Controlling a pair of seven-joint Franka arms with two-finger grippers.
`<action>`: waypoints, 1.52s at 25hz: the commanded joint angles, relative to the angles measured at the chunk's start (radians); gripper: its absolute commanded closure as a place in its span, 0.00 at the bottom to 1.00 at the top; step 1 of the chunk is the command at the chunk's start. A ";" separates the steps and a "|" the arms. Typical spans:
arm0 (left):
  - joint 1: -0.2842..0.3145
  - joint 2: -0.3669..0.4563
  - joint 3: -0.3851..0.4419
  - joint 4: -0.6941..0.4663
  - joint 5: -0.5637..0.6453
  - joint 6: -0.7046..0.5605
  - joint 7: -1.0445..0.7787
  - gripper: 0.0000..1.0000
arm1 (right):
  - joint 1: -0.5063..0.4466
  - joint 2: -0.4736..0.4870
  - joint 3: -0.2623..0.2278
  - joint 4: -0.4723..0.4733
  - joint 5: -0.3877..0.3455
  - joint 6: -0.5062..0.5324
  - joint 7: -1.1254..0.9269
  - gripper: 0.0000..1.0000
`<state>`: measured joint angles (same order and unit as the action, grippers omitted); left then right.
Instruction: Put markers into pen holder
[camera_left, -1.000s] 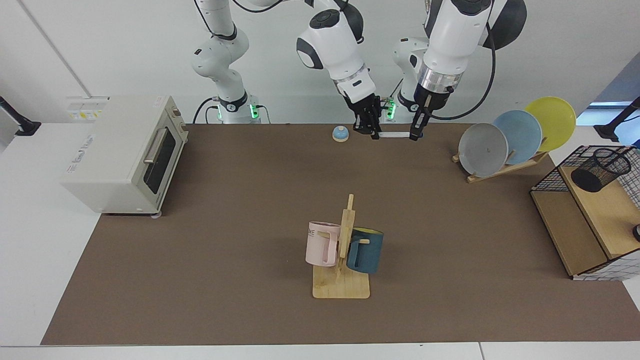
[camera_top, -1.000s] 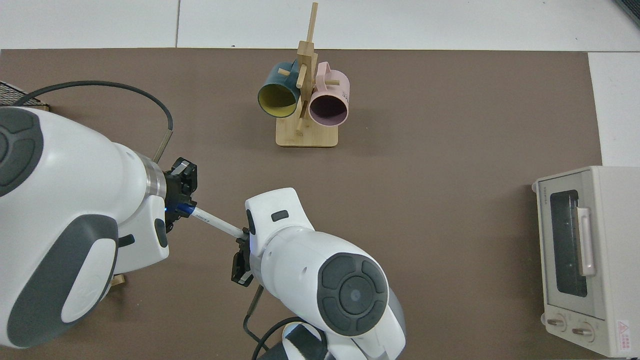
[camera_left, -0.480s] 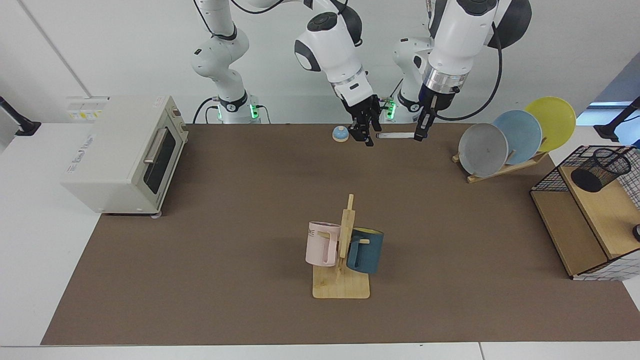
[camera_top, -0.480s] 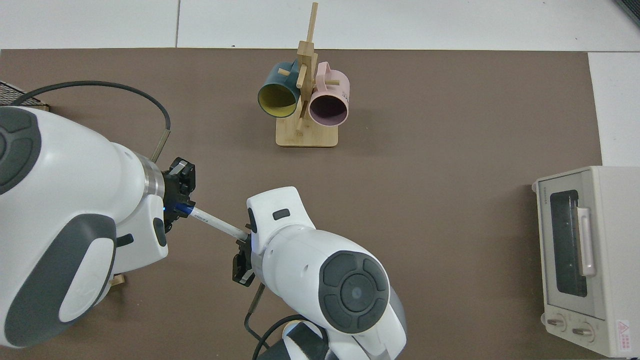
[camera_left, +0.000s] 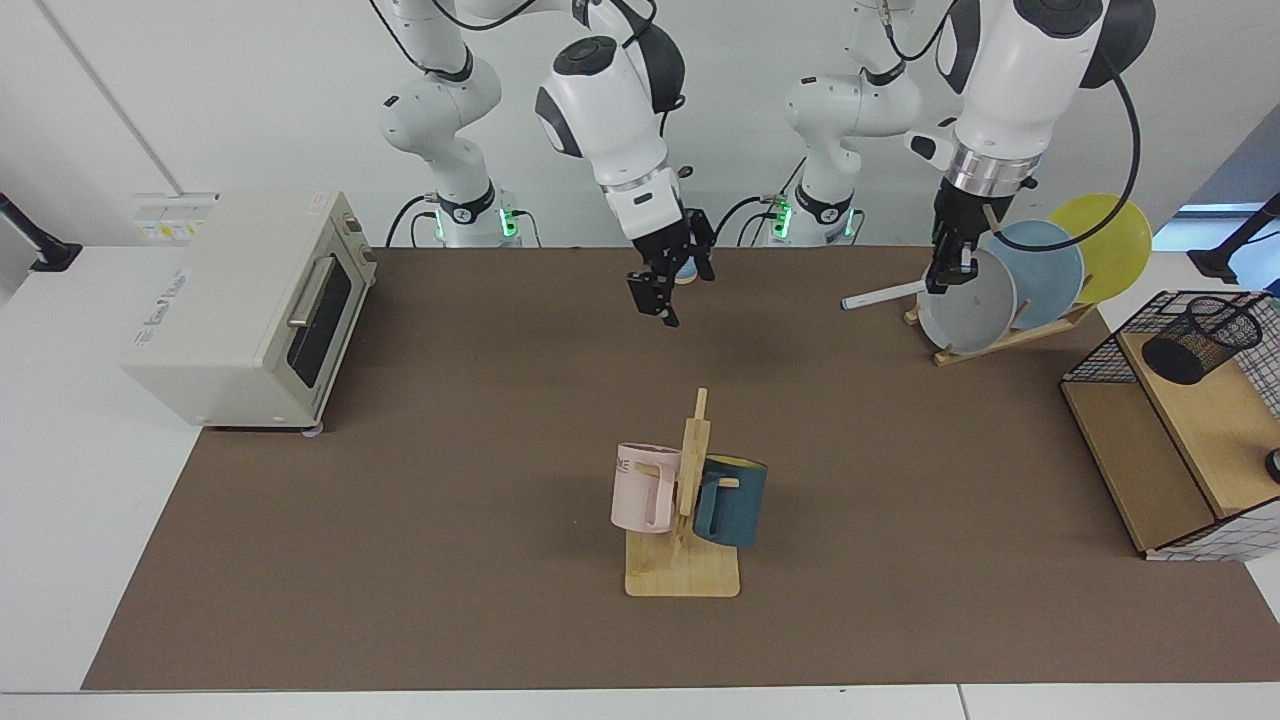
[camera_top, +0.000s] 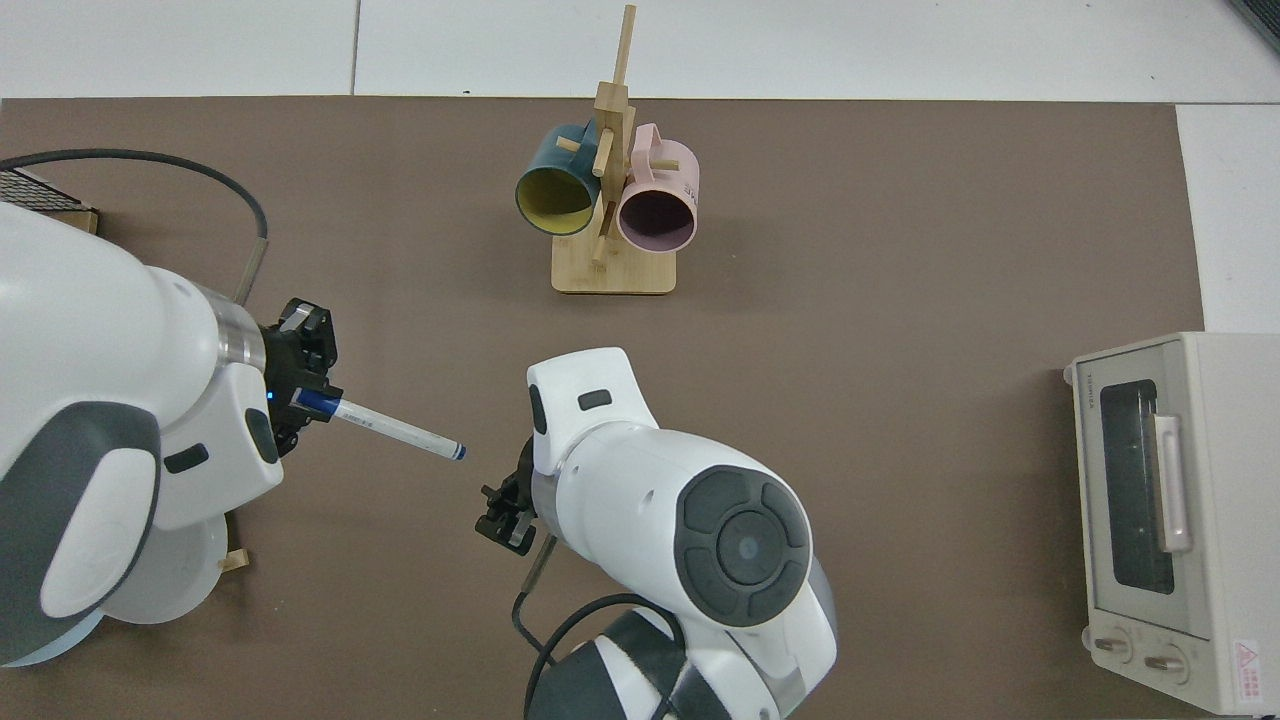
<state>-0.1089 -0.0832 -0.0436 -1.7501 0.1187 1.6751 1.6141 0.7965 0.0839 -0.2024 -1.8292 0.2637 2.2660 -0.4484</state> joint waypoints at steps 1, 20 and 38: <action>-0.002 -0.016 0.050 0.012 0.130 0.020 -0.048 1.00 | -0.097 -0.093 0.009 -0.005 -0.084 -0.124 0.025 0.00; 0.014 0.007 0.287 0.084 0.585 0.049 0.012 1.00 | -0.353 -0.271 0.003 0.011 -0.213 -0.511 0.027 0.00; 0.018 0.068 0.499 0.098 0.673 0.363 0.128 1.00 | -0.522 -0.296 0.014 0.034 -0.301 -0.694 0.324 0.00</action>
<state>-0.0870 -0.0713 0.3917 -1.6694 0.7711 1.9153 1.7174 0.2824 -0.2251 -0.2121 -1.8042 -0.0086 1.5868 -0.2197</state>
